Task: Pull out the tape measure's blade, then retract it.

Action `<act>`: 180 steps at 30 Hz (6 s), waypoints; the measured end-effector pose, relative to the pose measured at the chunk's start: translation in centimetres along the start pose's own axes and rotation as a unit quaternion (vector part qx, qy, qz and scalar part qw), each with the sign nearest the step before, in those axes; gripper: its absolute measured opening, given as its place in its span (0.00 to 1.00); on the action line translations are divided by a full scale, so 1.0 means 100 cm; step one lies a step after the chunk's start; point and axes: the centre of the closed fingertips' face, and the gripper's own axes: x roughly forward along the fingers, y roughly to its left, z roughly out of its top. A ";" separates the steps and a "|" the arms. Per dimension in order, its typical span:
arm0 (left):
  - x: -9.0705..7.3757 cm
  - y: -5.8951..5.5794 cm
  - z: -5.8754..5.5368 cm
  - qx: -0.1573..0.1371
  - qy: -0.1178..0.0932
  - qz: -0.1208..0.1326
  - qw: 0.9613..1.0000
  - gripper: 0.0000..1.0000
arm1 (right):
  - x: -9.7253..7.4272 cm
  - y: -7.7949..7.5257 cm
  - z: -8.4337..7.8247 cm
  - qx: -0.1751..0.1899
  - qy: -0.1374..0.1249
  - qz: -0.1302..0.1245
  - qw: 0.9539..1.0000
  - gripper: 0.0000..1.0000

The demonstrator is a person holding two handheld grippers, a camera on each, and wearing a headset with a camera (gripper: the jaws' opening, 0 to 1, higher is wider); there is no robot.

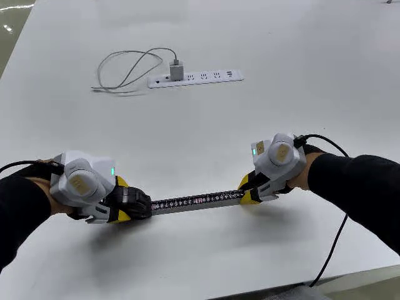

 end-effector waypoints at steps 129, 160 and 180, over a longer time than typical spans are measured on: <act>-0.032 0.004 0.002 -0.065 -0.029 0.007 0.997 0.53 | -0.047 0.007 -0.011 0.022 0.043 -0.026 0.998 0.45; -0.084 0.027 -0.032 -0.350 -0.176 0.145 0.909 0.99 | -0.096 0.019 -0.027 0.162 -0.086 -0.146 0.972 0.73; -0.101 -0.005 -0.053 -0.326 -0.182 0.210 0.904 0.99 | -0.106 0.037 -0.048 0.191 -0.121 -0.215 0.950 0.92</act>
